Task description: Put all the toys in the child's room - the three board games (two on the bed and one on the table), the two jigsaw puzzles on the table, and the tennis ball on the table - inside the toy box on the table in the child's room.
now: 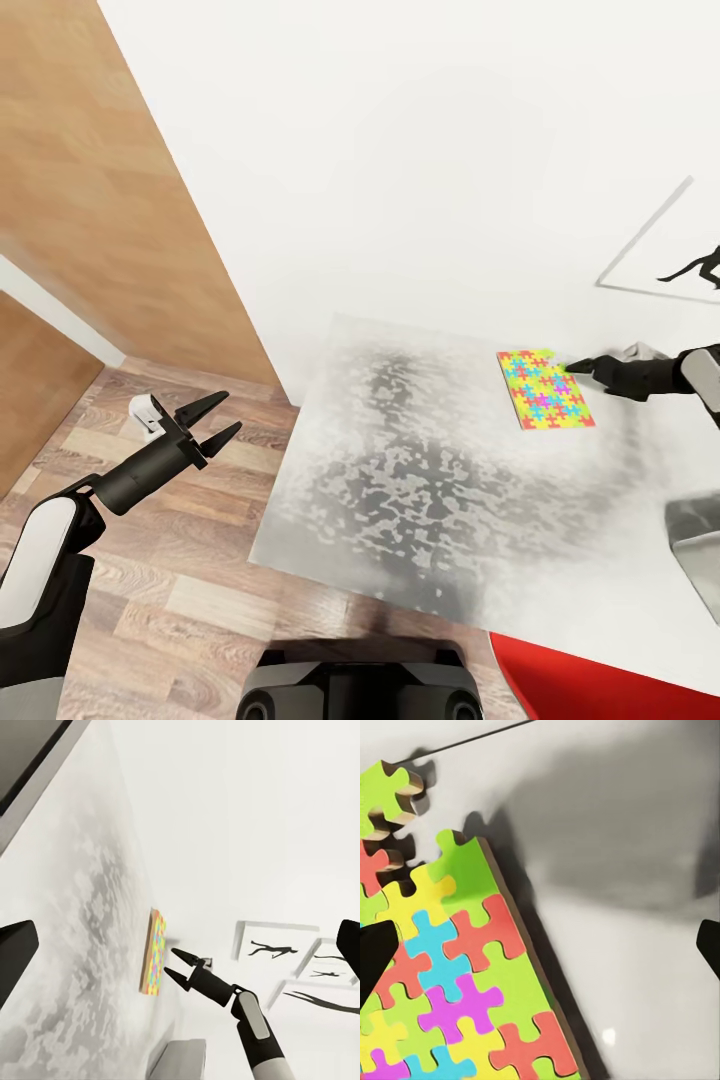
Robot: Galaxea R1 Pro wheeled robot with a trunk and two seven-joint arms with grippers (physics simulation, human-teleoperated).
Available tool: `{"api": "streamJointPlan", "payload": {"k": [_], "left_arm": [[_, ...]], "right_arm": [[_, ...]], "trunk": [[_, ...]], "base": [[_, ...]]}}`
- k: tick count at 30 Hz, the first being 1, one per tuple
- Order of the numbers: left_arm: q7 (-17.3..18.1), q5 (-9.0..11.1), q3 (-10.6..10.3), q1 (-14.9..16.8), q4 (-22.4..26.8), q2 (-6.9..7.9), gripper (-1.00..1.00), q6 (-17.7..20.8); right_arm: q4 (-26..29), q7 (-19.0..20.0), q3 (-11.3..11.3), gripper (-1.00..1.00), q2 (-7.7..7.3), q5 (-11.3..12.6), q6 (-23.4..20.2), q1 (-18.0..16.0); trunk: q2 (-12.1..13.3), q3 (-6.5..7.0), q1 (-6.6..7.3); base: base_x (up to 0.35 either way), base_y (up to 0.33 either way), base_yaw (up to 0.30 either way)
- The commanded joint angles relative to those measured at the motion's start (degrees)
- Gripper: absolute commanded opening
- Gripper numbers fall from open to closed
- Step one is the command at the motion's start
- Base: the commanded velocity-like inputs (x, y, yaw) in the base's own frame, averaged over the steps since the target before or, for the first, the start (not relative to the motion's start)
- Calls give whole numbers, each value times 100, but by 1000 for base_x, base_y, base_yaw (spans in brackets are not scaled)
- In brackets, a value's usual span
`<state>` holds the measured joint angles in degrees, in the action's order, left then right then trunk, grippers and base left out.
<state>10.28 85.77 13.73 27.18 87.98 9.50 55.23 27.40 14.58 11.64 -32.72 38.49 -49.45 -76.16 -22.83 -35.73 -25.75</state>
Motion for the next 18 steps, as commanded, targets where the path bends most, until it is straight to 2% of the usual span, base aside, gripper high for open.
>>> {"api": "streamJointPlan", "payload": {"k": [1,10,18], "left_arm": [[44,-44,6,4,-1,0,100,23],[44,-43,5,5,-8,0,100,18],[44,-49,1,4,-9,-5,100,15]], "right_arm": [[-1,54,26,100,-6,-49,-5,-6],[1,68,41,100,25,-51,-8,-5],[1,74,58,100,54,-49,-9,-5]], "trunk": [[-9,-7,-3],[-9,-7,-3],[-9,-7,-3]], "base": [[-7,0,0],[-3,0,13],[-1,0,130]]}}
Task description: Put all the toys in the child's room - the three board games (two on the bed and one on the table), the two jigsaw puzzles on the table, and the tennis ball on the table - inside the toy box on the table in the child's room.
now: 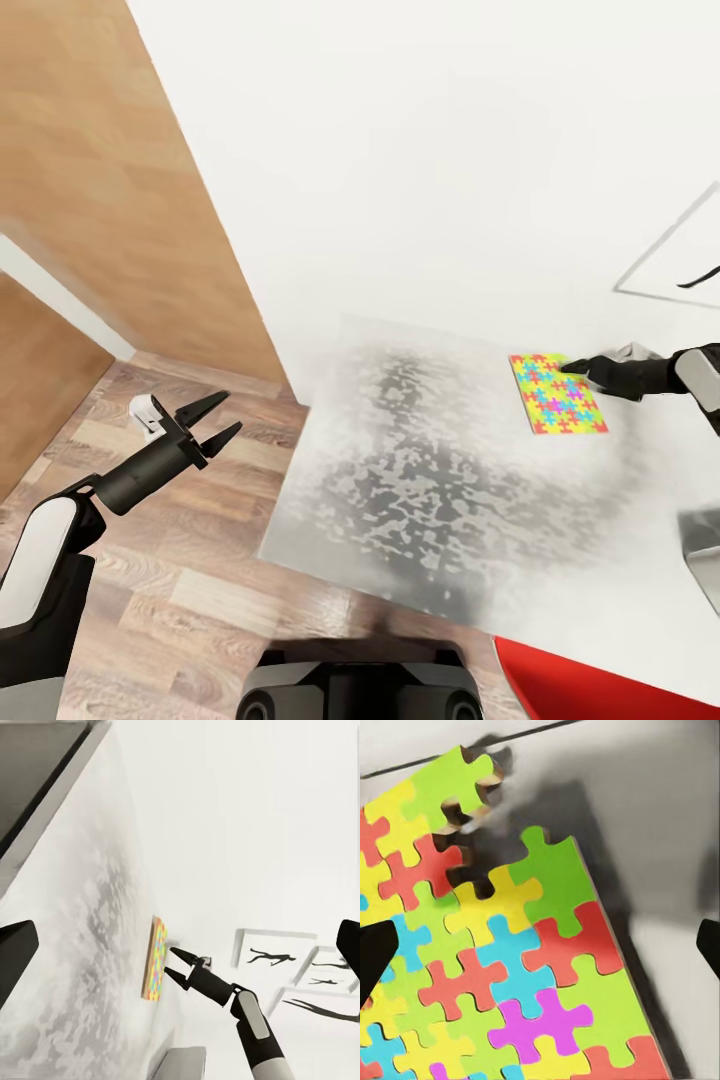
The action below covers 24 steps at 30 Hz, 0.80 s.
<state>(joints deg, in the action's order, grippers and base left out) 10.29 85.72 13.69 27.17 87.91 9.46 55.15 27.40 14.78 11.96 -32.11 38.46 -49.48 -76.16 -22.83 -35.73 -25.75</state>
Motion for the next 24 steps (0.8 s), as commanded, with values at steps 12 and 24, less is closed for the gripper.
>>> {"api": "streamJointPlan", "payload": {"k": [12,24], "left_arm": [[44,-46,2,5,-2,-5,100,16],[44,-46,2,1,-2,-6,100,14]], "right_arm": [[-1,59,20,100,2,-20,-17,-4],[1,60,17,100,3,-15,-18,-4]], "trunk": [[-9,-7,-3],[-9,-7,-3]], "base": [[0,0,243],[0,0,272]]}}
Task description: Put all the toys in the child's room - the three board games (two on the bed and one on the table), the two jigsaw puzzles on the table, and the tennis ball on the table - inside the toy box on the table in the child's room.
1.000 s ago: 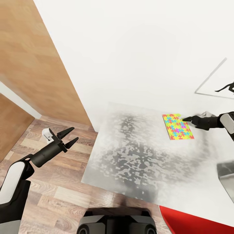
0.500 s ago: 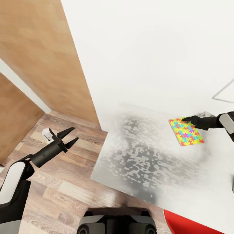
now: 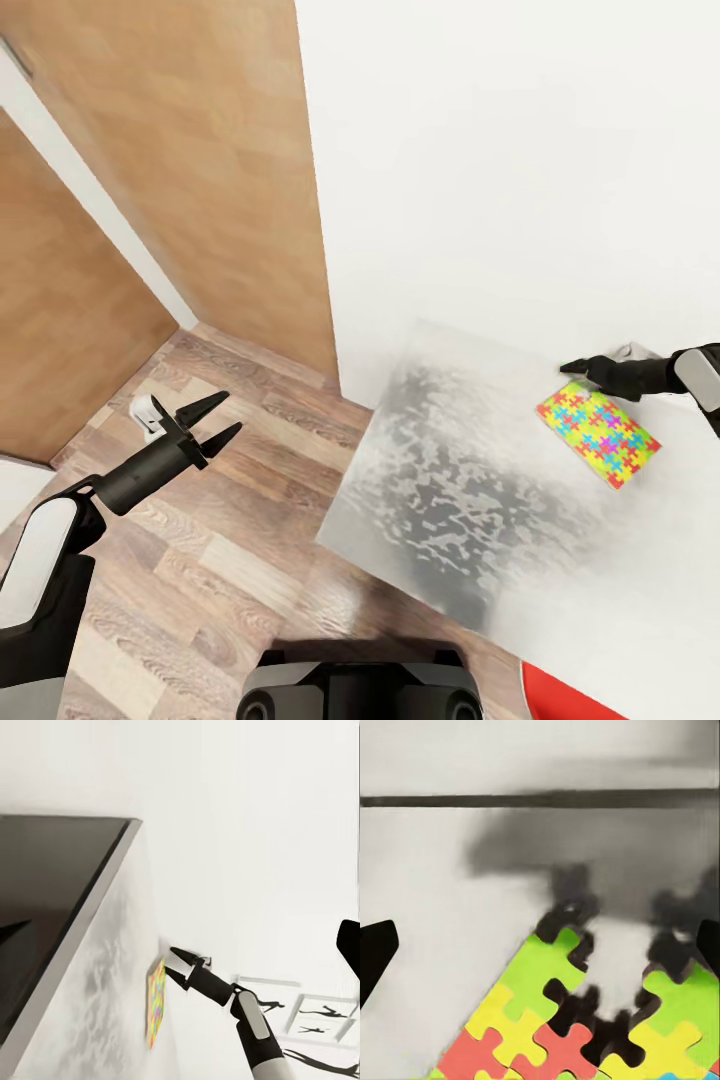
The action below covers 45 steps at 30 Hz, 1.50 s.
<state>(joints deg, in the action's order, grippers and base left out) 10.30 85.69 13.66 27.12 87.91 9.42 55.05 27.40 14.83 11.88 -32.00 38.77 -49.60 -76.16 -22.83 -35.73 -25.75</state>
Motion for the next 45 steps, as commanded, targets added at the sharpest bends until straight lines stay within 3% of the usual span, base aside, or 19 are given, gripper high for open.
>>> {"api": "streamJointPlan", "payload": {"k": [1,16,29,45], "left_arm": [[43,-44,5,7,-2,-1,100,24],[43,-44,-8,10,-2,-1,100,25],[38,-45,-74,12,-2,1,100,27],[35,-51,-82,12,-2,-3,100,6]], "right_arm": [[2,55,25,100,-8,-46,-6,-4],[0,55,21,100,-23,-58,-6,-4],[-1,55,8,100,-52,-75,-6,-4],[9,58,-39,100,-134,-74,-6,-11]], "trunk": [[-9,-7,-3],[-9,-7,-3],[-9,-7,-3],[-9,-7,-3]], "base": [[0,0,276],[-17,0,186],[-204,0,20],[-36,0,-61]]}}
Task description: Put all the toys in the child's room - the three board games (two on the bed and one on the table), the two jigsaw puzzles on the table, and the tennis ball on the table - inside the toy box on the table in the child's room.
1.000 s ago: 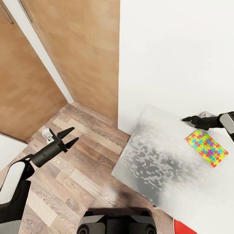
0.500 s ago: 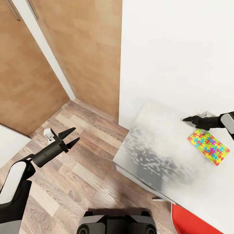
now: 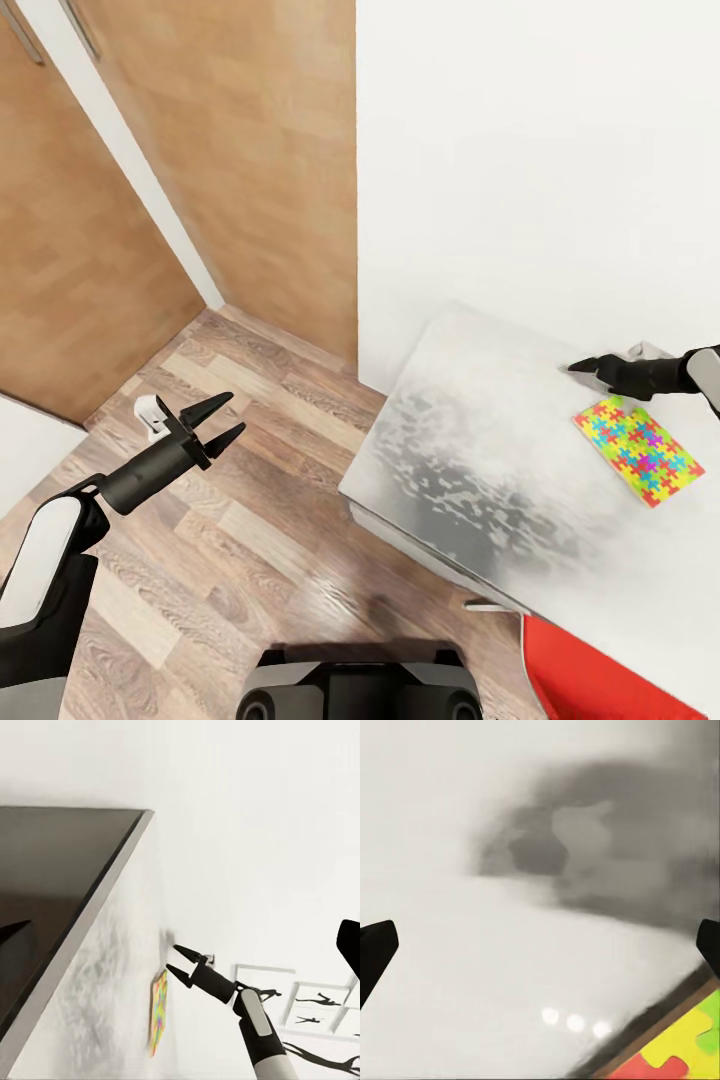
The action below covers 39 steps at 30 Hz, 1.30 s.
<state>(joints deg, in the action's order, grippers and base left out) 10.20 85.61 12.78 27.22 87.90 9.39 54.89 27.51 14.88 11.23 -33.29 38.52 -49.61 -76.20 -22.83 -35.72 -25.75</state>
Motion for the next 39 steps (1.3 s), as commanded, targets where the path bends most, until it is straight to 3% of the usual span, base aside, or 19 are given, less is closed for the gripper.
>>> {"api": "streamJointPlan", "payload": {"k": [1,15,26,33,39], "left_arm": [[44,-43,7,3,-1,-2,100,20],[43,-45,6,3,-1,-7,100,13],[43,-47,6,3,-1,-7,100,13],[43,-51,6,3,-1,-7,100,13],[43,-52,6,3,-1,-7,100,13]], "right_arm": [[-2,54,25,100,-8,-47,-5,-8],[82,58,11,100,-30,-36,-5,-15],[302,66,19,100,-247,-10,-9,-7],[318,67,18,100,-291,-11,-12,-3],[321,69,19,100,-478,2,-13,-1]], "trunk": [[-9,-7,-3],[-9,-7,-3],[-9,-7,-3],[-9,-7,-3],[-9,-7,-3]], "base": [[-5,0,-196],[-2,0,-71],[0,0,-8],[0,0,-1],[0,0,0]]}}
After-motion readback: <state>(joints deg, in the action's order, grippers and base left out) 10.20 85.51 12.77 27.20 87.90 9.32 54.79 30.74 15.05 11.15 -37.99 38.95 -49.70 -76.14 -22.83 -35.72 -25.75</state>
